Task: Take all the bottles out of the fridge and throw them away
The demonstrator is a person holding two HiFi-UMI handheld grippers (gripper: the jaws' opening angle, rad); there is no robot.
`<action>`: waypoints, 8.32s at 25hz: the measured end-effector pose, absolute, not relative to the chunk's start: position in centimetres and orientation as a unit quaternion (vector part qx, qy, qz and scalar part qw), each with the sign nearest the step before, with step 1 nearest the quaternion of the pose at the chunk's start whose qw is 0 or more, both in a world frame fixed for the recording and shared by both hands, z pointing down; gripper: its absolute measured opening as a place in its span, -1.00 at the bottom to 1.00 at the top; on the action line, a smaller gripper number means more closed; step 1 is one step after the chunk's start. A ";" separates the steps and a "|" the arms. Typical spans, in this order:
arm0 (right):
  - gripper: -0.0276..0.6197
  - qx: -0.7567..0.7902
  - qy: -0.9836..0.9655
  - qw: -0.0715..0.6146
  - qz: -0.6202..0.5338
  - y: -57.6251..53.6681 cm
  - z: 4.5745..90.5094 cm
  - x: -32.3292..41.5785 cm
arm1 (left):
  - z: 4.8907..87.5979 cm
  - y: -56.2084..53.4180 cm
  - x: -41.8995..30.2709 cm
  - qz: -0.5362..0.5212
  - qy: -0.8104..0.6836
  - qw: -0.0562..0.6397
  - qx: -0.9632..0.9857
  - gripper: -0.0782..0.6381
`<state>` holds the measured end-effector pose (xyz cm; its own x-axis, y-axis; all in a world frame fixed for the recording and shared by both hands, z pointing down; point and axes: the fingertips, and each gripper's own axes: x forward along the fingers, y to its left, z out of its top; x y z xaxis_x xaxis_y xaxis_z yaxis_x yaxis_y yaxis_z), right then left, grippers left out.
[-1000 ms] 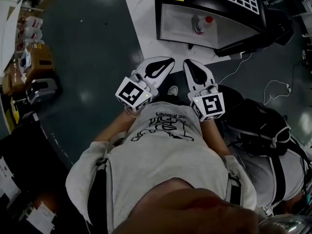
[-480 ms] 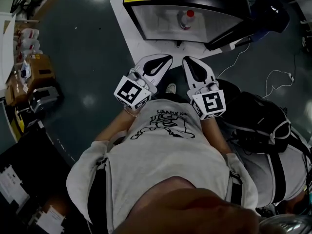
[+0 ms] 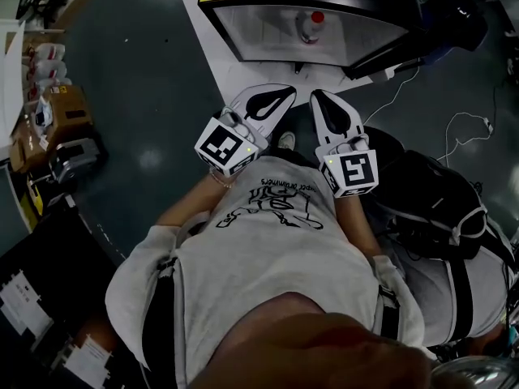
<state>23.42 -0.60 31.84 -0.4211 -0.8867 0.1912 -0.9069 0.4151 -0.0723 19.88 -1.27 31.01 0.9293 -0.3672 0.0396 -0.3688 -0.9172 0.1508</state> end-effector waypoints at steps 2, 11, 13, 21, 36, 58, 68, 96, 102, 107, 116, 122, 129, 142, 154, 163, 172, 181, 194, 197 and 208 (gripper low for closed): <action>-0.86 0.539 -0.836 0.062 0.083 -1.1 32.0 23.5 | 31.3 -1.8 19.9 0.010 -0.186 0.076 0.980 -0.76; -0.85 0.553 -0.825 0.067 0.094 -3.5 33.3 23.9 | 32.2 -4.4 19.7 0.015 -0.179 0.080 0.981 -0.76; -0.85 0.557 -0.822 0.070 0.094 -3.9 33.4 24.0 | 32.2 -4.8 19.7 0.015 -0.177 0.080 0.981 -0.76; -0.83 0.563 -0.818 0.078 0.090 -5.3 33.2 24.2 | 32.3 -6.5 19.8 0.014 -0.177 0.086 0.980 -0.76; -0.63 0.565 -0.817 0.084 0.086 -8.1 34.7 25.2 | 34.3 -9.0 20.2 0.027 -0.188 0.085 0.978 -0.76; -0.55 0.579 -0.806 0.096 0.071 -11.9 38.6 27.8 | 38.0 -12.8 21.2 0.031 -0.219 0.064 0.973 -0.76; -0.53 0.581 -0.804 0.099 0.076 -13.2 40.4 28.8 | 39.1 -14.1 22.0 0.034 -0.226 0.062 0.971 -0.76; -0.42 0.584 -0.798 0.125 0.078 -17.4 44.6 30.0 | 42.2 -17.9 24.1 0.049 -0.239 0.065 0.968 -0.76; -0.40 0.583 -0.798 0.131 0.078 -18.6 45.5 30.0 | 43.0 -19.0 24.6 0.052 -0.240 0.066 0.967 -0.76; -0.36 0.581 -0.798 0.139 0.078 -19.9 46.4 30.3 | 43.9 -19.8 25.0 0.059 -0.241 0.066 0.966 -0.76; -0.34 0.576 -0.800 0.145 0.081 -21.7 47.2 30.3 | 45.0 -21.0 25.5 0.069 -0.245 0.070 0.965 -0.76; -0.30 0.579 -0.797 0.150 0.084 -22.2 47.2 30.5 | 45.1 -21.2 25.6 0.075 -0.246 0.071 0.964 -0.76; -0.27 0.580 -0.795 0.152 0.086 -23.2 47.6 30.6 | 45.8 -22.0 25.6 0.082 -0.248 0.075 0.962 -0.76; -0.26 0.575 -0.799 0.152 0.086 -24.9 47.6 30.6 | 46.2 -23.2 25.8 0.090 -0.251 0.079 0.961 -0.76; -0.26 0.582 -0.797 0.141 0.079 -24.8 47.4 30.2 | 46.6 -23.2 25.1 0.091 -0.253 0.086 0.959 -0.76; -0.32 0.586 -0.795 0.132 0.076 -23.4 46.4 30.2 | 45.8 -22.0 24.8 0.086 -0.252 0.086 0.960 -0.76; -0.38 0.591 -0.794 0.120 0.076 -22.7 45.6 30.3 | 45.2 -21.6 24.6 0.082 -0.251 0.084 0.961 -0.76; -0.42 0.595 -0.792 0.114 0.071 -20.6 44.3 30.3 | 44.4 -20.0 24.3 0.077 -0.246 0.082 0.963 -0.76; -0.44 0.599 -0.789 0.117 0.069 -16.0 41.7 29.6 | 42.0 -15.9 23.5 0.068 -0.236 0.077 0.966 -0.76; -0.44 0.598 -0.790 0.121 0.069 -15.9 41.3 29.5 | 41.3 -15.8 23.3 0.063 -0.232 0.076 0.968 -0.76; -0.44 0.589 -0.797 0.119 0.061 -15.2 39.4 29.0 | 38.1 -15.3 23.0 0.046 -0.217 0.075 0.972 -0.76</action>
<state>29.00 -15.16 39.41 -0.2786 -0.9240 0.2619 -0.9531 0.2995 0.0426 23.00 -15.31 38.11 0.9018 -0.4147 0.1216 -0.4284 -0.8947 0.1263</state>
